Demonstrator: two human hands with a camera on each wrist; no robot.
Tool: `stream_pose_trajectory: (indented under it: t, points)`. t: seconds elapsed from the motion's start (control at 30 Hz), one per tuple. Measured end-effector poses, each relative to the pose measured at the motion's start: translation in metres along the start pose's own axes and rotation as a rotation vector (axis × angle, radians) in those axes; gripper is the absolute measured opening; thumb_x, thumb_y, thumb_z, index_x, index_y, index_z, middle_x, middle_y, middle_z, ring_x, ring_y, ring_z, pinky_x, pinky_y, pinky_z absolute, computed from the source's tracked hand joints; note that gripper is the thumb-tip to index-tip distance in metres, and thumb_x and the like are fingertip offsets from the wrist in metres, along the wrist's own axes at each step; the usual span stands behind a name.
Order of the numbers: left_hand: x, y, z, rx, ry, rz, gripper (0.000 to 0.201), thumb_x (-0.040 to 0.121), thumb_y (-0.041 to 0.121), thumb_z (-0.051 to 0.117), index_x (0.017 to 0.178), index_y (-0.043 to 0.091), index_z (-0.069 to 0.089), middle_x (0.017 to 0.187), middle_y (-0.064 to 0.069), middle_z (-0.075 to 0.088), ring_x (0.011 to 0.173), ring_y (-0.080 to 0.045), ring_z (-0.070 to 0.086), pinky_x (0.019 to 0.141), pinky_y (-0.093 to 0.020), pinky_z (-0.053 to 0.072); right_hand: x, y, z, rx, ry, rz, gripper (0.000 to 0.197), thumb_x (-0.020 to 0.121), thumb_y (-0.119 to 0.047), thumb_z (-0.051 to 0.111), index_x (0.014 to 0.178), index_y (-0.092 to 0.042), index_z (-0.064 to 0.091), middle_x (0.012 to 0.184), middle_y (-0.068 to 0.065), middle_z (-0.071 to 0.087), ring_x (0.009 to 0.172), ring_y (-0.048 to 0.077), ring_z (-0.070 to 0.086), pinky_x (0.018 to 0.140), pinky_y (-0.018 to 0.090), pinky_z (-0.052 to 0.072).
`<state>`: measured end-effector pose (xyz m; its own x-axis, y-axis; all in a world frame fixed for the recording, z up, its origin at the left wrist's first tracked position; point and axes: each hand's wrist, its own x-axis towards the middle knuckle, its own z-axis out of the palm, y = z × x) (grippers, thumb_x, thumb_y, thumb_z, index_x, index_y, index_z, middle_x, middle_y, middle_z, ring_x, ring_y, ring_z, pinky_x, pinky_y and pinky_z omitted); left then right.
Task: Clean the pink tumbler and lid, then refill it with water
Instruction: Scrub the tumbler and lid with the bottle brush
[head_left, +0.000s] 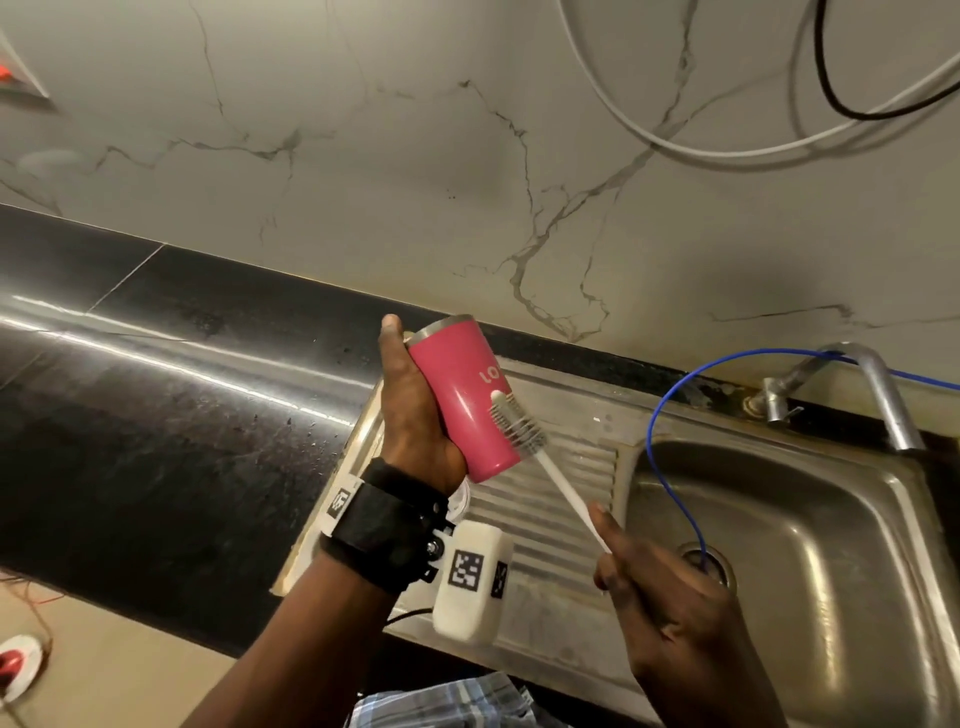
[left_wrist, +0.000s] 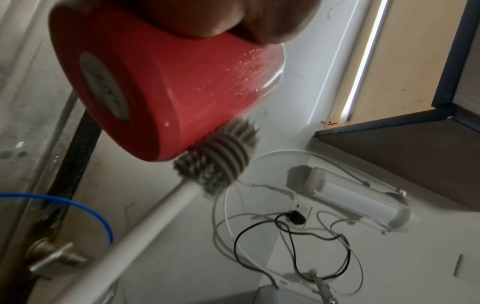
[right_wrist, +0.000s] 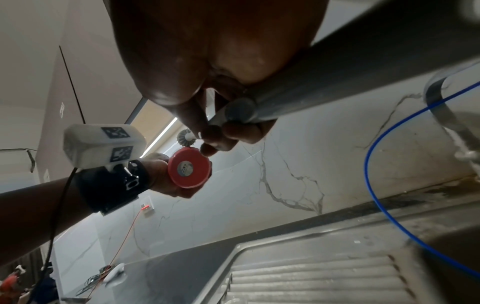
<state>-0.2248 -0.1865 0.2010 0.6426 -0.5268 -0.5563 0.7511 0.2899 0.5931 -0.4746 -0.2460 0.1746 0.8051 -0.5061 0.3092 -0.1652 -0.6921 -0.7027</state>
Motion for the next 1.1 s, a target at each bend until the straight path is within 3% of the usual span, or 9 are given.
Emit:
stream_pose_trajectory:
  t: [0.17,0.33,0.43,0.57,0.67,0.77,0.97,1.1]
  points:
    - [-0.009,-0.024,0.004,0.103,-0.054,-0.019,0.098,0.087,0.089,0.048,0.14,0.007,0.061,0.105,-0.018,0.068,0.087,-0.029,0.071,0.084,-0.051,0.063,0.015,-0.008,0.007,-0.052,0.004,-0.031,0.053,0.096,-0.013,0.063,0.146,-0.028,0.059,0.087,-0.014,0.057,0.07,-0.008,0.05,0.069,0.002,0.036]
    - [-0.001,-0.007,-0.003,0.026,-0.034,0.011,0.086,0.09,0.087,0.045,0.124,0.011,0.065,0.085,-0.008,0.069,0.074,-0.023,0.072,0.073,-0.043,0.064,-0.006,0.005,-0.001,-0.028,-0.039,-0.032,0.056,0.096,-0.02,0.064,0.147,-0.041,0.055,0.093,-0.017,0.058,0.068,0.002,0.058,0.063,0.018,0.047]
    - [0.002,0.002,-0.01,-0.047,-0.025,-0.013,0.085,0.089,0.088,0.05,0.125,0.012,0.065,0.091,-0.01,0.068,0.079,-0.026,0.07,0.075,-0.043,0.063,-0.02,0.011,-0.01,-0.021,-0.018,-0.039,0.053,0.092,-0.015,0.067,0.141,-0.034,0.063,0.092,-0.014,0.066,0.069,0.006,0.065,0.065,0.021,0.052]
    - [0.002,0.001,-0.013,-0.098,-0.107,-0.084,0.086,0.088,0.087,0.052,0.12,0.01,0.071,0.094,-0.015,0.073,0.084,-0.03,0.071,0.082,-0.044,0.06,-0.018,0.007,-0.007,0.118,0.007,0.055,0.047,0.095,-0.016,0.061,0.14,-0.03,0.065,0.098,-0.013,0.072,0.061,0.002,0.065,0.062,0.013,0.051]
    - [-0.003,-0.007,-0.007,-0.11,-0.189,-0.123,0.093,0.086,0.087,0.056,0.131,0.007,0.068,0.1,-0.018,0.071,0.089,-0.032,0.07,0.087,-0.048,0.06,-0.007,-0.001,-0.001,0.149,-0.038,0.072,0.044,0.1,-0.02,0.056,0.143,-0.029,0.061,0.099,-0.017,0.072,0.065,0.003,0.067,0.068,0.009,0.049]
    - [-0.008,-0.017,0.001,-0.054,-0.223,-0.085,0.105,0.077,0.091,0.057,0.141,0.007,0.064,0.106,-0.016,0.068,0.092,-0.031,0.068,0.1,-0.054,0.055,0.004,-0.009,0.001,0.13,-0.05,0.041,0.048,0.101,-0.015,0.055,0.148,-0.026,0.056,0.09,-0.018,0.069,0.072,-0.005,0.065,0.071,0.004,0.044]
    - [-0.011,-0.029,0.003,0.065,-0.268,-0.016,0.08,0.087,0.075,0.063,0.135,0.011,0.069,0.102,-0.013,0.071,0.09,-0.029,0.07,0.104,-0.059,0.052,0.007,-0.007,0.004,0.111,-0.029,0.002,0.052,0.102,-0.014,0.054,0.152,-0.028,0.051,0.085,-0.017,0.067,0.084,-0.004,0.067,0.077,0.006,0.044]
    - [-0.011,-0.028,0.002,0.203,-0.221,0.009,0.066,0.097,0.069,0.055,0.126,0.012,0.071,0.097,-0.012,0.075,0.089,-0.029,0.073,0.104,-0.062,0.054,0.007,-0.006,0.008,0.089,-0.042,0.006,0.052,0.101,-0.012,0.055,0.152,-0.025,0.051,0.095,-0.021,0.066,0.084,-0.011,0.064,0.077,0.001,0.041]
